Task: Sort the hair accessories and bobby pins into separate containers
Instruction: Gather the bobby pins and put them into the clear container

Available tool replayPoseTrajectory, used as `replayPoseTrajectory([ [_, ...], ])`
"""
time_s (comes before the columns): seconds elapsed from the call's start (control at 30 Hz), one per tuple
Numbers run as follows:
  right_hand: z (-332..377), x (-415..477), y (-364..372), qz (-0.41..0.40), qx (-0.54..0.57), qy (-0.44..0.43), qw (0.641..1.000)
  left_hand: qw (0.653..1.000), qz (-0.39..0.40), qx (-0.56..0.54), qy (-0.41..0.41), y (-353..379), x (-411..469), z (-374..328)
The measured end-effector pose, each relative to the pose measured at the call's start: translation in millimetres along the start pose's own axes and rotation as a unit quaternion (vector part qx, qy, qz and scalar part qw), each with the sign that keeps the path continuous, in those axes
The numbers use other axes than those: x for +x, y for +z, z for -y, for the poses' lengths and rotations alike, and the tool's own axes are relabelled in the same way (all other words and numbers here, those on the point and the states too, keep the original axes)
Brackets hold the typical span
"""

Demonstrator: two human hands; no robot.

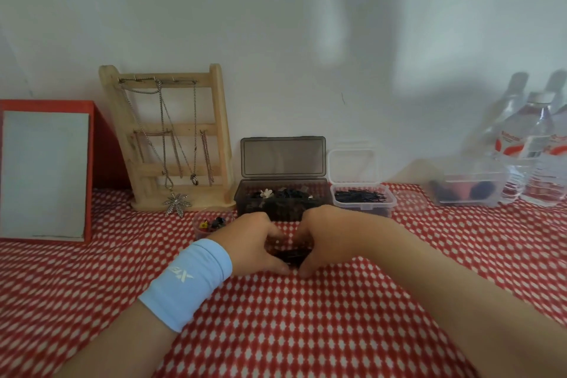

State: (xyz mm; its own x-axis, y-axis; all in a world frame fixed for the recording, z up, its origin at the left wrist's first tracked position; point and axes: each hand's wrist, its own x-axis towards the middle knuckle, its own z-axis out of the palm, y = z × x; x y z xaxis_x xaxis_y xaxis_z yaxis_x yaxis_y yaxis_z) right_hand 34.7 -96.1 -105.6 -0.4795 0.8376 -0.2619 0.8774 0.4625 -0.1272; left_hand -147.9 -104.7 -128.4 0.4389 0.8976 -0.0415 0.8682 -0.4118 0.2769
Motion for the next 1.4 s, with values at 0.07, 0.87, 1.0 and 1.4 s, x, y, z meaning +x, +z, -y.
replayPoseTrajectory([
  [0.07, 9, 2, 0, -0.001, -0.043, 0.013, 0.999, 1.000, 0.021, 0.012, 0.011, 0, 0, -2],
  [0.87, -72, -45, -59, -0.132, -0.005, 0.094, 0.987, 0.992, -0.100, -0.047, 0.058, -44, 66, -86],
  [1.0, -102, -38, -78, -0.165, 0.007, 0.110, 0.980, 0.989, -0.121, -0.058, 0.064, -46, 95, -93],
  [1.4, -128, -17, -59, -0.190, 0.083, 0.091, 0.974, 0.993, 0.002, 0.077, 0.091, -14, 118, -63],
])
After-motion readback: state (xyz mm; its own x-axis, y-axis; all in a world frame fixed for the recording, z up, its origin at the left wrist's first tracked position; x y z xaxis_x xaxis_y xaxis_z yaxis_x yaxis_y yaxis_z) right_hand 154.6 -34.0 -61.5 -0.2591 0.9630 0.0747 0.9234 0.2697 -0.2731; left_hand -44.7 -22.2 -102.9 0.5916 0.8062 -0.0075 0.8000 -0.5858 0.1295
